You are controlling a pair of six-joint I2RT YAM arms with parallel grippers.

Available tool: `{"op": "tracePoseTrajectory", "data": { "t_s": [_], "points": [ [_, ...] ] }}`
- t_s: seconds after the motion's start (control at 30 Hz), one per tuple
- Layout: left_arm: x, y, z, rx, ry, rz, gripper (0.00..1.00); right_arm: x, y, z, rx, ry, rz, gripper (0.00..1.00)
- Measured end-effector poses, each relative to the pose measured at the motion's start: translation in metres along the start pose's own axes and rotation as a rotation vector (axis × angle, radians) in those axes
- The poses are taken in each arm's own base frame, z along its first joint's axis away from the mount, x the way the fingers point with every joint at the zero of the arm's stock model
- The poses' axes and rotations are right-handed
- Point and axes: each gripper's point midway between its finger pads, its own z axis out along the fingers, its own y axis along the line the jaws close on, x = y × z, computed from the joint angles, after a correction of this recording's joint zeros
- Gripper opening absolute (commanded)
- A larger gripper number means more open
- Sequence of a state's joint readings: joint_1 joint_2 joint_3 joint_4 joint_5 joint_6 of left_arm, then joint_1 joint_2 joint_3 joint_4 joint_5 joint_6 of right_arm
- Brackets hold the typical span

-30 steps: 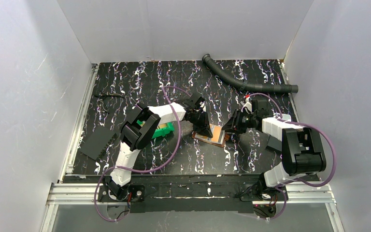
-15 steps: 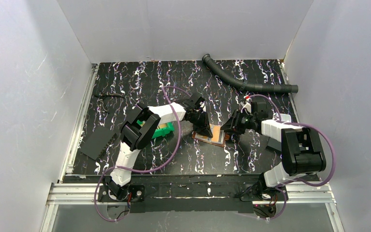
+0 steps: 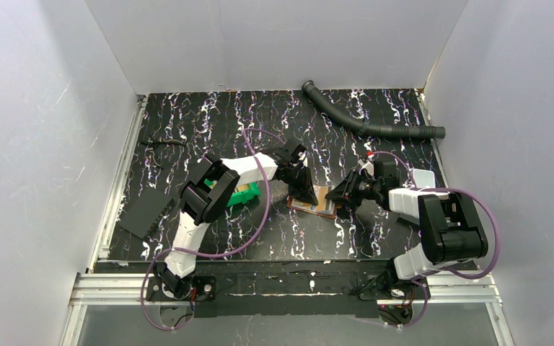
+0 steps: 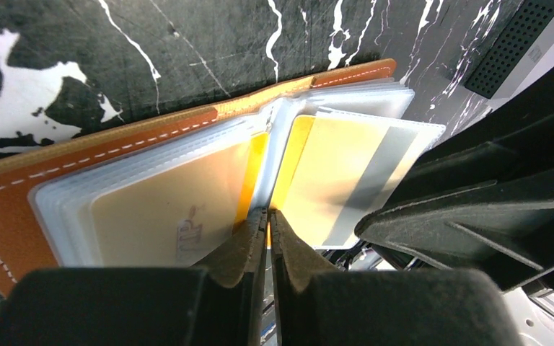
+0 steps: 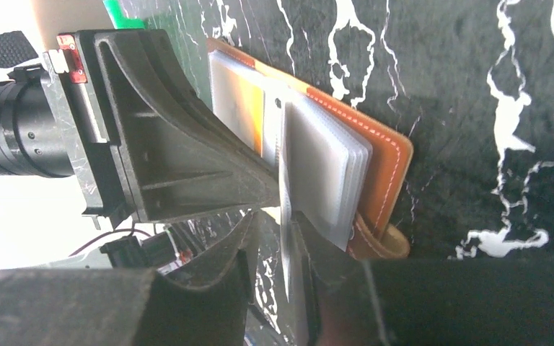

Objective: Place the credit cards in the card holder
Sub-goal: Insert the credit card into the card holder.

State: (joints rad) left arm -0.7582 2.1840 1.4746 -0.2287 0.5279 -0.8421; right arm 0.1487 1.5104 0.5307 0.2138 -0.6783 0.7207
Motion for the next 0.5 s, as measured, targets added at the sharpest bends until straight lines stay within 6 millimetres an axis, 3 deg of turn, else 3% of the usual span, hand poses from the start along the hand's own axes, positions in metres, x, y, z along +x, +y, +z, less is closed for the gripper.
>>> {"op": "tracePoseTrajectory", "data": {
  "t_s": [0.13,0.37,0.5],
  "points": [
    [0.001,-0.002,0.001,0.004,-0.001,0.006,0.10,0.002,0.005,-0.003,-0.012,-0.008,0.019,0.16],
    [0.003,-0.006,-0.003,-0.004,-0.022,0.034,0.28,0.001,0.000,-0.004,0.017,-0.020,0.002,0.04],
    [0.006,-0.004,-0.012,-0.020,-0.040,0.045,0.33,-0.001,0.000,-0.004,0.035,-0.013,-0.013,0.03]
  ]
}}
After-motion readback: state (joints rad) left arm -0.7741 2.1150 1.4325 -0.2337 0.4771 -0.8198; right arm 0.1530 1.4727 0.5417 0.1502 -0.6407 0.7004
